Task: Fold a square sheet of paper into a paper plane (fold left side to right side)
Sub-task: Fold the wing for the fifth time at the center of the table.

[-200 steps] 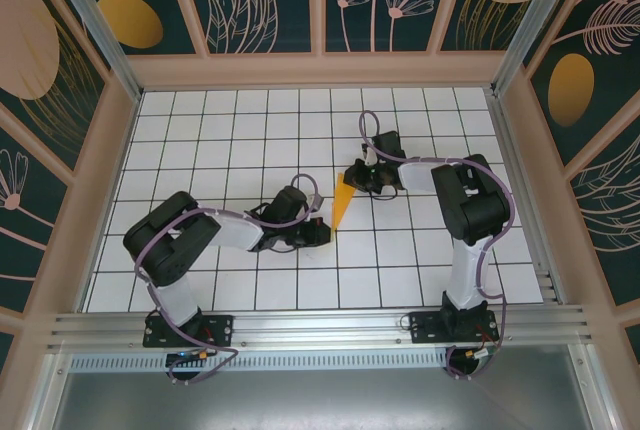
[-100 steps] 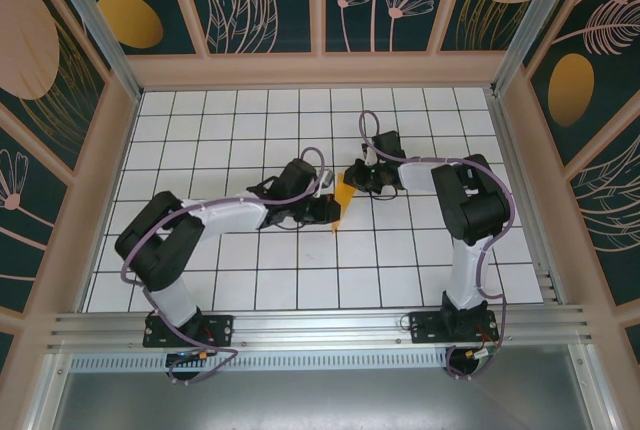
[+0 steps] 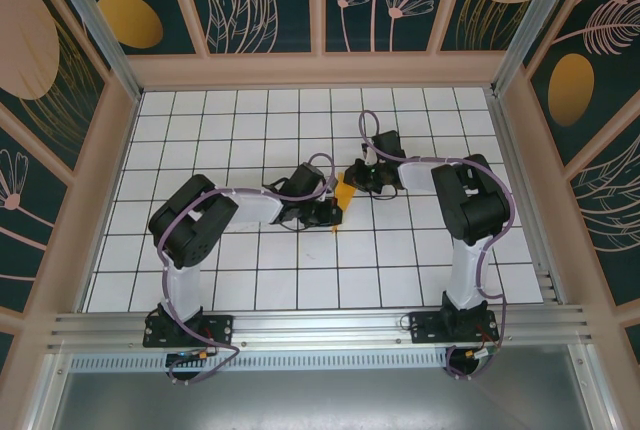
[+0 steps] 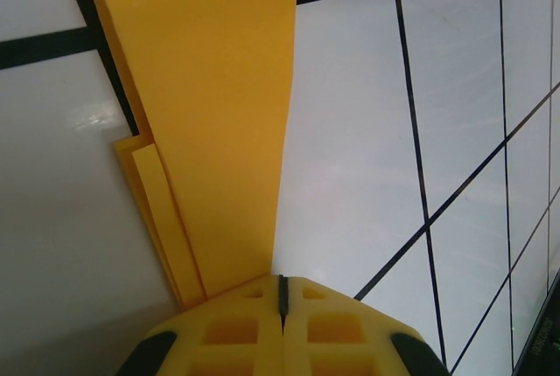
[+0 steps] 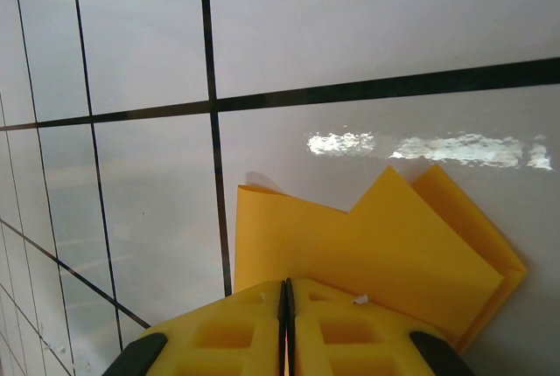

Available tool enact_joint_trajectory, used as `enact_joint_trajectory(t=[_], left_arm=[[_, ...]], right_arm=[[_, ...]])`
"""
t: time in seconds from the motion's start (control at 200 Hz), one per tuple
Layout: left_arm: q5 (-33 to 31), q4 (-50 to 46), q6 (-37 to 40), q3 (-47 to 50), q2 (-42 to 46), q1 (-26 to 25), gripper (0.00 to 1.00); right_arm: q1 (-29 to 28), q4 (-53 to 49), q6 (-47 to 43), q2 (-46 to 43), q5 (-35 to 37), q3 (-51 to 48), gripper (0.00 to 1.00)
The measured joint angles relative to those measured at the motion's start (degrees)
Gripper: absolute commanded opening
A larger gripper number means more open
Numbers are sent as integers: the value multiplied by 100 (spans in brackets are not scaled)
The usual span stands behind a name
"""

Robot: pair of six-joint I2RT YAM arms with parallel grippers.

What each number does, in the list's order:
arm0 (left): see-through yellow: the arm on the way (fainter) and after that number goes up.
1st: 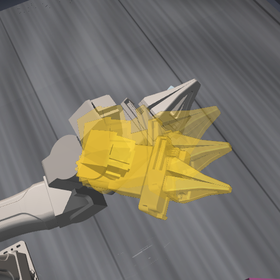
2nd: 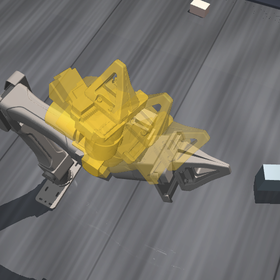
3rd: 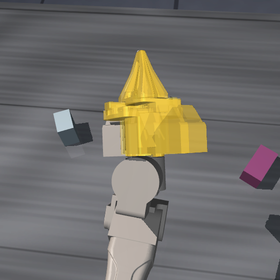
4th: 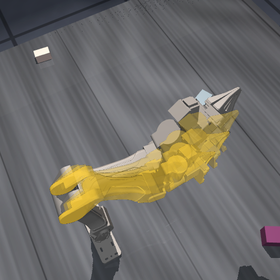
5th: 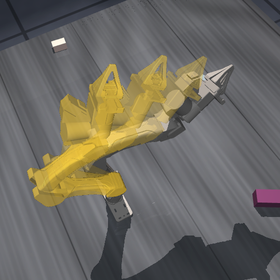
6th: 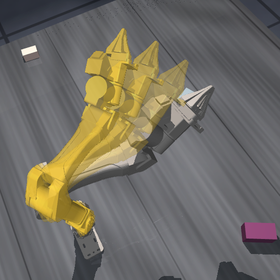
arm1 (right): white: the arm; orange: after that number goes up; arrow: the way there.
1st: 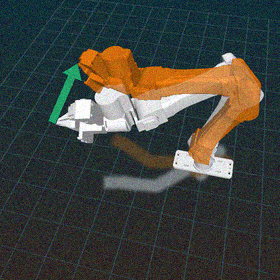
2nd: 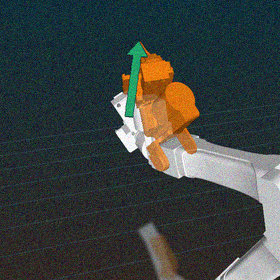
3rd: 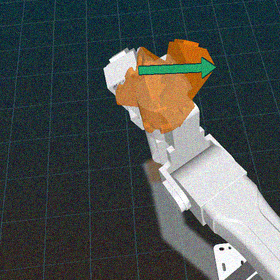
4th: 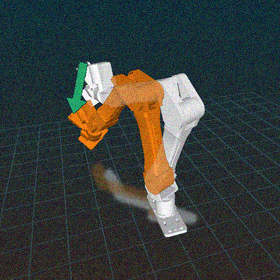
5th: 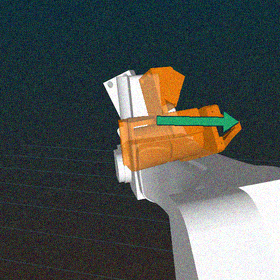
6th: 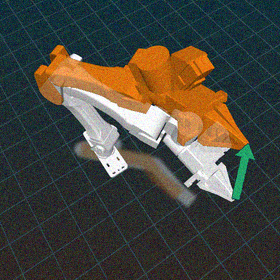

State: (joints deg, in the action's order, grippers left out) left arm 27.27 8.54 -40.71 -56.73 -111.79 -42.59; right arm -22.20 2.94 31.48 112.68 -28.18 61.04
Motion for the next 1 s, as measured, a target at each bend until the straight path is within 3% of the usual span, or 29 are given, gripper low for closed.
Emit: enact_joint_trajectory(t=[0.14,0.375,0.57,0.791,1.001], left_arm=[[33,457,-2,278,52,7,6],[63,826,-26,487,83,15,5],[59,748,-66,566,229,15,14],[-184,-61,-22,518,1014,11,17],[-1591,-258,170,616,2671,7,26]], right_arm=[[90,-37,-133,-42,-13,0,16],[772,-24,-422,-76,-35,24,16],[938,-111,-634,-184,20,260,18],[820,-754,-702,-1150,656,258,36],[-70,-1189,-304,-2004,1528,37,57]])
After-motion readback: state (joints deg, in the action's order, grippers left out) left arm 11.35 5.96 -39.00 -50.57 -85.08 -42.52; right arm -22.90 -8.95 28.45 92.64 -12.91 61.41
